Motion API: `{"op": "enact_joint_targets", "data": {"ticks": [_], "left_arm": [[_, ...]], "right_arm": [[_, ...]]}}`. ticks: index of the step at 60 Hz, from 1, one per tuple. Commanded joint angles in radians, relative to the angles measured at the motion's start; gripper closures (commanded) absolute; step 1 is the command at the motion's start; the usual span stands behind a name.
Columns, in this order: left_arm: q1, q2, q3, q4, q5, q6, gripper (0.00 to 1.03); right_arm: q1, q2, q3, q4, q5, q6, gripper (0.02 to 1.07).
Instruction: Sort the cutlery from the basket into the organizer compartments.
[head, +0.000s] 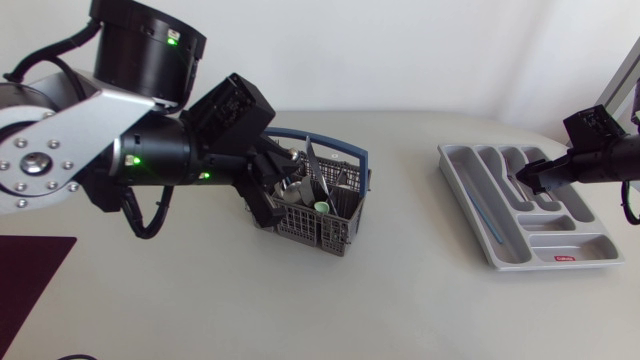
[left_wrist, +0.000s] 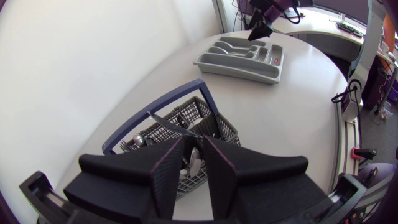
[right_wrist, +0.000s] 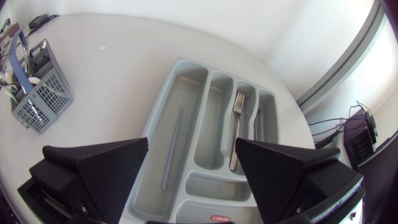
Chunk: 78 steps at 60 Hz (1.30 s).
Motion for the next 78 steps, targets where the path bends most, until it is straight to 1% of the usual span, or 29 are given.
{"op": "enact_joint_targets", "data": {"ticks": [1,11,20,31,38,43,50,63,78], "left_arm": [[0.018,-0.031,-0.049,-0.018,0.029,0.004,0.80],[0.027,-0.045,-0.100,-0.027,0.071,0.055,0.80],[0.061,-0.025,-0.134,-0.014,0.118,0.088,0.80],[0.084,0.016,-0.166,0.035,0.124,0.140,0.80],[0.086,0.047,-0.183,0.077,0.124,0.168,0.80],[0.086,0.062,-0.198,0.123,0.124,0.182,0.80],[0.089,0.085,-0.203,0.173,0.124,0.194,0.80],[0.101,0.131,-0.178,0.206,0.123,0.208,0.80],[0.110,0.078,-0.155,0.209,0.115,0.197,0.80]], "right_arm": [[0.027,-0.047,-0.050,-0.021,-0.006,-0.010,0.06],[0.093,-0.119,-0.102,-0.043,-0.006,-0.009,0.06],[0.150,-0.174,-0.156,-0.050,-0.006,-0.004,0.06],[0.208,-0.224,-0.217,-0.050,-0.011,0.000,0.06],[0.228,-0.231,-0.257,-0.035,-0.028,0.002,0.06],[0.239,-0.231,-0.280,-0.009,-0.029,-0.001,0.06],[0.241,-0.230,-0.295,0.000,-0.060,-0.010,0.06],[0.245,-0.225,-0.326,0.040,-0.075,-0.021,0.06],[0.245,-0.207,-0.349,0.072,-0.077,-0.040,0.06]]}}
